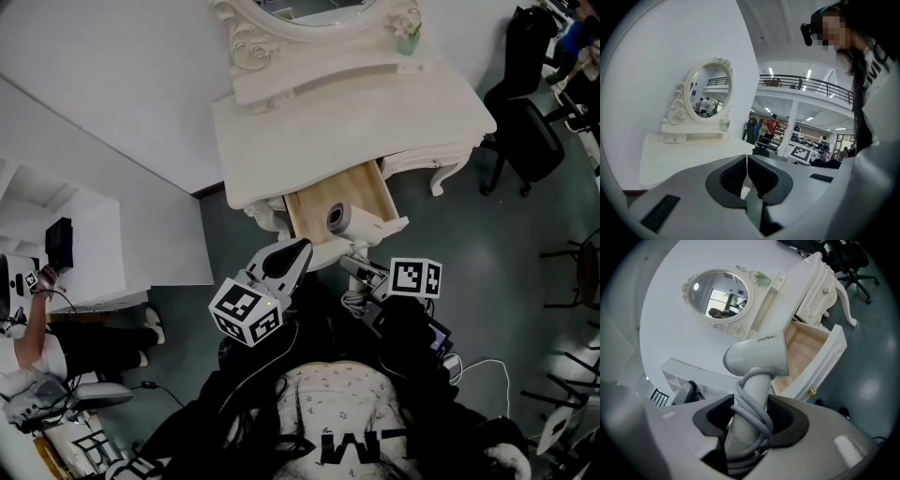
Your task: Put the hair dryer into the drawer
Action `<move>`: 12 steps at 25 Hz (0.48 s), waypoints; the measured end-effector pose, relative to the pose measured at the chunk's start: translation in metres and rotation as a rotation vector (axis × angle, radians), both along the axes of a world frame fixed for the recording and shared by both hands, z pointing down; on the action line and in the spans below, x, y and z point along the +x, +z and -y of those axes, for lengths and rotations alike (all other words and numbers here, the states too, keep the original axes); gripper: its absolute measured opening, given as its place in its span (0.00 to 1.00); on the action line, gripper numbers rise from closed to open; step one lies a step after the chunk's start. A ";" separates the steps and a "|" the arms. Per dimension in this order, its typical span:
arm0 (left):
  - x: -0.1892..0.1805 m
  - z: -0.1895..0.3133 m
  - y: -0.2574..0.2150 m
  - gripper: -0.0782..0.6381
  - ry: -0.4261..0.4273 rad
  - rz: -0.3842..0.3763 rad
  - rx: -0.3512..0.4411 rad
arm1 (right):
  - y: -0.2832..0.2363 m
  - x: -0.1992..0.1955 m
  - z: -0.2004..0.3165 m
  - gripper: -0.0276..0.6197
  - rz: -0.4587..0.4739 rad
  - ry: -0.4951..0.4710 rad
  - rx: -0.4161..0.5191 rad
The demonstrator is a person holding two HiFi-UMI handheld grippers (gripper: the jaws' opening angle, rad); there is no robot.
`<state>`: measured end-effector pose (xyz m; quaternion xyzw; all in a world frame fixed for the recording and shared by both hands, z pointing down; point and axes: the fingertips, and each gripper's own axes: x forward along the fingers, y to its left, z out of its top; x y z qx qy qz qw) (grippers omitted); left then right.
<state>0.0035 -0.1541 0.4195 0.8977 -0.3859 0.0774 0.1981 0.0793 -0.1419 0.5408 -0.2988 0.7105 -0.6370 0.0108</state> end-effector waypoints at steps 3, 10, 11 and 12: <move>-0.011 0.014 0.003 0.11 0.021 -0.005 -0.013 | 0.009 -0.013 0.007 0.39 -0.001 0.012 -0.034; -0.024 0.049 0.004 0.11 0.106 -0.017 -0.025 | 0.038 -0.037 0.027 0.39 -0.064 0.032 -0.102; -0.027 0.053 0.005 0.11 0.116 -0.018 -0.028 | 0.042 -0.040 0.029 0.39 -0.069 0.038 -0.113; -0.030 0.057 0.006 0.11 0.124 -0.019 -0.031 | 0.046 -0.043 0.032 0.39 -0.077 0.043 -0.121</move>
